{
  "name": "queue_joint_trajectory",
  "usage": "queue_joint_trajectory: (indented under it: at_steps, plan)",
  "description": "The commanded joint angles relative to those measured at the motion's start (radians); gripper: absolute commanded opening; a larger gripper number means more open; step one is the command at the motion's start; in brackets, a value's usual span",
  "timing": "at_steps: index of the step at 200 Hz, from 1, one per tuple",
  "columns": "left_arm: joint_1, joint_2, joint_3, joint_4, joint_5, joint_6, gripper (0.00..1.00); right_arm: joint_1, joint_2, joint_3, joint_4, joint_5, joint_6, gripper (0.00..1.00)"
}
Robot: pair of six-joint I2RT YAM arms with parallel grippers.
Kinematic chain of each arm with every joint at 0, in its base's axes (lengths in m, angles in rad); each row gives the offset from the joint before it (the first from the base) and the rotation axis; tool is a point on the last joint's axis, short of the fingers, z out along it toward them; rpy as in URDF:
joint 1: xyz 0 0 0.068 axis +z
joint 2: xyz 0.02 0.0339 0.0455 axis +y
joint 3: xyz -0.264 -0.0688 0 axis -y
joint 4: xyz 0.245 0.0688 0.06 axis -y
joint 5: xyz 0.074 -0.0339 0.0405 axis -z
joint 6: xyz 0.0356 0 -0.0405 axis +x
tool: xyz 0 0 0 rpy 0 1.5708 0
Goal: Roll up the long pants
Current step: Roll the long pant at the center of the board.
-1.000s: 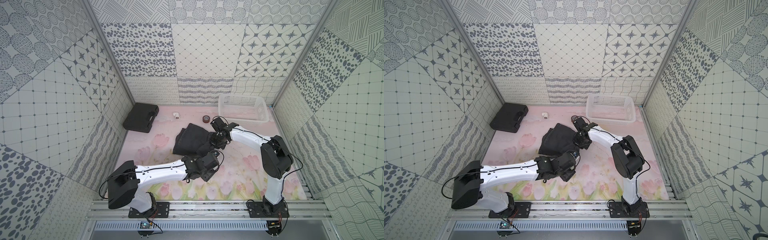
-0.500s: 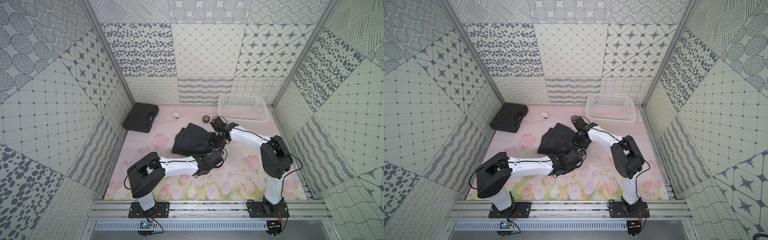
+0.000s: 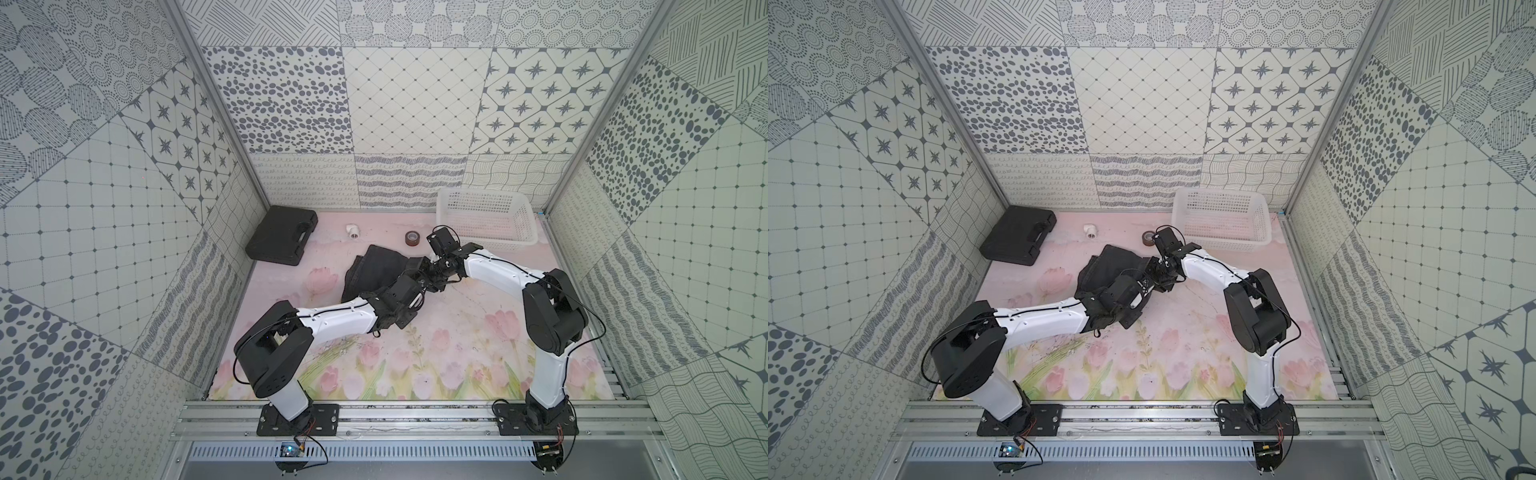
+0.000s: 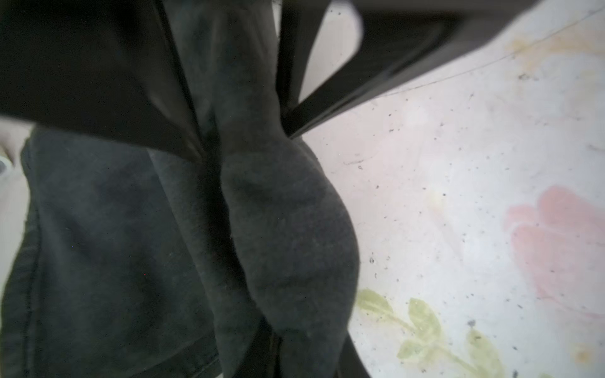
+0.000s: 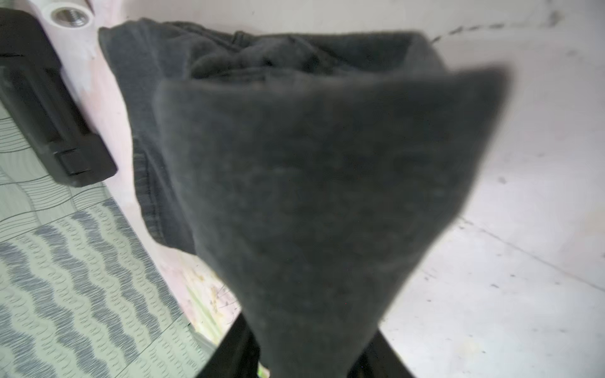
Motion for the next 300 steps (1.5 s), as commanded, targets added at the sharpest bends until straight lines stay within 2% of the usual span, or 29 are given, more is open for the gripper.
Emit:
queue_joint_trajectory:
  at_steps: [1, 11, 47, 79, 104, 141, 149, 157, 161, 171, 174, 185, 192, 201, 209, 213, 216, 238, 251, 274, 282, 300]
  plan:
    - [0.096, -0.083, -0.119, 0.165, 0.321, -0.341, 0.0, -0.032, -0.077, -0.034, 0.109, -0.111, -0.069, 0.52]
    - [0.131, -0.118, -0.176, 0.228, 0.356, -0.43, 0.0, -0.058, -0.113, -0.048, 0.11, -0.115, -0.1, 0.62]
    - [0.226, -0.175, -0.344, 0.466, 0.505, -0.679, 0.0, -0.084, -0.122, -0.098, 0.184, -0.163, -0.146, 0.74]
    - [0.292, -0.115, -0.452, 0.723, 0.629, -0.856, 0.0, -0.068, -0.051, -0.142, 0.413, -0.197, -0.066, 0.77]
    - [0.313, -0.066, -0.481, 0.817, 0.658, -0.913, 0.0, -0.048, 0.048, -0.079, 0.388, -0.201, -0.082, 0.77]
    - [0.341, -0.027, -0.458, 0.797, 0.72, -0.921, 0.0, 0.012, 0.17, 0.042, 0.342, -0.192, -0.132, 0.76]
    - [0.352, -0.022, -0.45, 0.787, 0.744, -0.922, 0.0, 0.031, 0.193, 0.074, 0.309, -0.174, -0.147, 0.71]
    - [0.359, -0.022, -0.446, 0.78, 0.758, -0.924, 0.0, 0.041, 0.222, 0.099, 0.287, -0.168, -0.152, 0.62]
    - [0.365, -0.025, -0.445, 0.771, 0.763, -0.922, 0.0, 0.046, 0.235, 0.111, 0.283, -0.17, -0.152, 0.55]
    - [0.376, -0.041, -0.432, 0.712, 0.768, -0.913, 0.0, 0.057, 0.272, 0.15, 0.239, -0.163, -0.163, 0.3]
    - [0.379, -0.05, -0.427, 0.68, 0.766, -0.908, 0.03, 0.06, 0.281, 0.163, 0.224, -0.16, -0.17, 0.24]
    - [0.383, -0.111, -0.422, 0.566, 0.719, -0.879, 0.23, 0.072, 0.3, 0.181, 0.192, -0.142, -0.176, 0.09]
    - [0.383, -0.164, -0.412, 0.455, 0.674, -0.842, 0.31, 0.075, 0.3, 0.18, 0.178, -0.116, -0.175, 0.01]
    - [0.384, -0.249, -0.401, 0.313, 0.607, -0.796, 0.46, 0.076, 0.287, 0.18, 0.144, -0.063, -0.172, 0.0]
    - [0.381, -0.329, -0.376, 0.163, 0.542, -0.75, 0.72, 0.079, 0.272, 0.192, 0.092, 0.001, -0.175, 0.0]
    - [0.379, -0.368, -0.361, 0.087, 0.508, -0.721, 0.93, 0.083, 0.265, 0.202, 0.061, 0.036, -0.181, 0.0]
    - [0.375, -0.395, -0.349, 0.039, 0.478, -0.702, 0.99, 0.086, 0.261, 0.212, 0.034, 0.064, -0.184, 0.0]
    - [0.313, -0.555, -0.247, -0.348, 0.227, -0.609, 0.99, 0.111, 0.229, 0.282, -0.142, 0.246, -0.137, 0.0]
    - [0.213, -0.606, -0.193, -0.483, 0.069, -0.586, 1.0, 0.142, 0.214, 0.316, -0.236, 0.349, -0.083, 0.0]
    - [-0.001, -0.584, -0.117, -0.581, -0.175, -0.613, 1.0, 0.193, 0.235, 0.401, -0.391, 0.461, 0.037, 0.0]
    - [-0.058, -0.548, -0.1, -0.586, -0.25, -0.612, 1.0, 0.198, 0.244, 0.413, -0.401, 0.455, 0.067, 0.01]
    - [-0.144, -0.424, -0.064, -0.573, -0.324, -0.58, 1.0, 0.206, 0.275, 0.457, -0.414, 0.402, 0.118, 0.03]
